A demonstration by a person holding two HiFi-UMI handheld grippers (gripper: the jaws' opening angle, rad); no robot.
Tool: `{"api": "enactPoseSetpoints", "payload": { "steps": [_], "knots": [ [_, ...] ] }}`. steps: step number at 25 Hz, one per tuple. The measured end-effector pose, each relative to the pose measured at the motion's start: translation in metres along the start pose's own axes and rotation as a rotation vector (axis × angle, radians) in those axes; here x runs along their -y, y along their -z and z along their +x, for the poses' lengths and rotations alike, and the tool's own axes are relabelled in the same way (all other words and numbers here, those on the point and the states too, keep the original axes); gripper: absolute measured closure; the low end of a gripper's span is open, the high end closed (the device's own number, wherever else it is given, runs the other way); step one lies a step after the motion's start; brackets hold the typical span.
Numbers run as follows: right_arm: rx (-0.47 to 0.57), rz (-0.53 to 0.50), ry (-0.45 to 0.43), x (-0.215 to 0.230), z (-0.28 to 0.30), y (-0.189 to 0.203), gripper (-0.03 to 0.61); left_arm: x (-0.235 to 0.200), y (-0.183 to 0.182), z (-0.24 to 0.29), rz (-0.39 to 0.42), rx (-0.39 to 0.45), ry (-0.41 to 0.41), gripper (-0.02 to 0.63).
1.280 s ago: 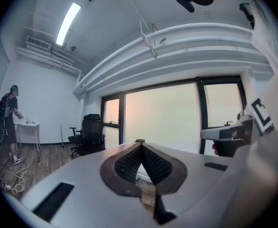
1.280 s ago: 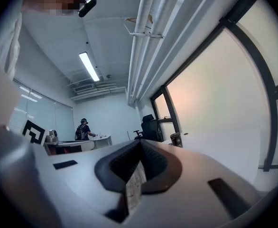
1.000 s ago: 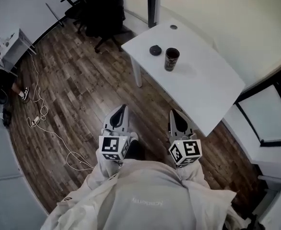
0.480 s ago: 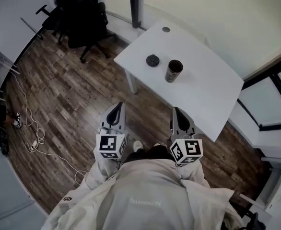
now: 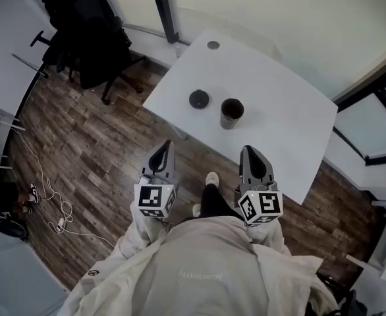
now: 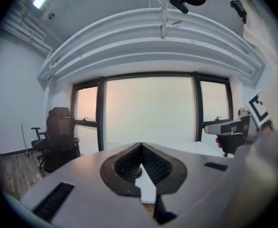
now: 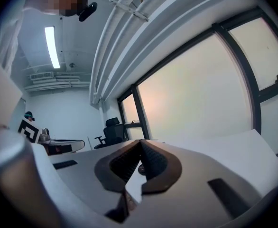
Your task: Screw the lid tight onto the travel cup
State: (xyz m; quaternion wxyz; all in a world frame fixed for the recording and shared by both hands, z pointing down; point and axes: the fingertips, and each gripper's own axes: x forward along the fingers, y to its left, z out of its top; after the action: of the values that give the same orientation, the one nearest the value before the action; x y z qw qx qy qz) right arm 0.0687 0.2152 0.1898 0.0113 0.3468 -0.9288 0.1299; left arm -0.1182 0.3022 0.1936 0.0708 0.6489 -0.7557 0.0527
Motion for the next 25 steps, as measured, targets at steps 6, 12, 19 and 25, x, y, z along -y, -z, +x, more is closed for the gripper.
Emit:
{"api": "enactPoseSetpoints", "payload": {
  "steps": [6, 12, 19, 25],
  "knots": [
    [0.05, 0.024, 0.083, 0.069, 0.059, -0.029, 0.557, 0.009, -0.032, 0.102, 0.052, 0.008, 0.076, 0.606],
    [0.052, 0.044, 0.158, 0.127, 0.082, -0.04, 0.557, 0.024, -0.045, 0.171, 0.072, 0.009, 0.137, 0.606],
    [0.026, 0.074, 0.254, 0.147, 0.102, -0.025, 0.557, -0.009, -0.036, 0.218, 0.097, -0.028, 0.187, 0.606],
    [0.034, 0.095, 0.355, 0.141, 0.121, -0.002, 0.557, -0.033, -0.012, 0.249, 0.129, -0.062, 0.306, 0.606]
  ]
}}
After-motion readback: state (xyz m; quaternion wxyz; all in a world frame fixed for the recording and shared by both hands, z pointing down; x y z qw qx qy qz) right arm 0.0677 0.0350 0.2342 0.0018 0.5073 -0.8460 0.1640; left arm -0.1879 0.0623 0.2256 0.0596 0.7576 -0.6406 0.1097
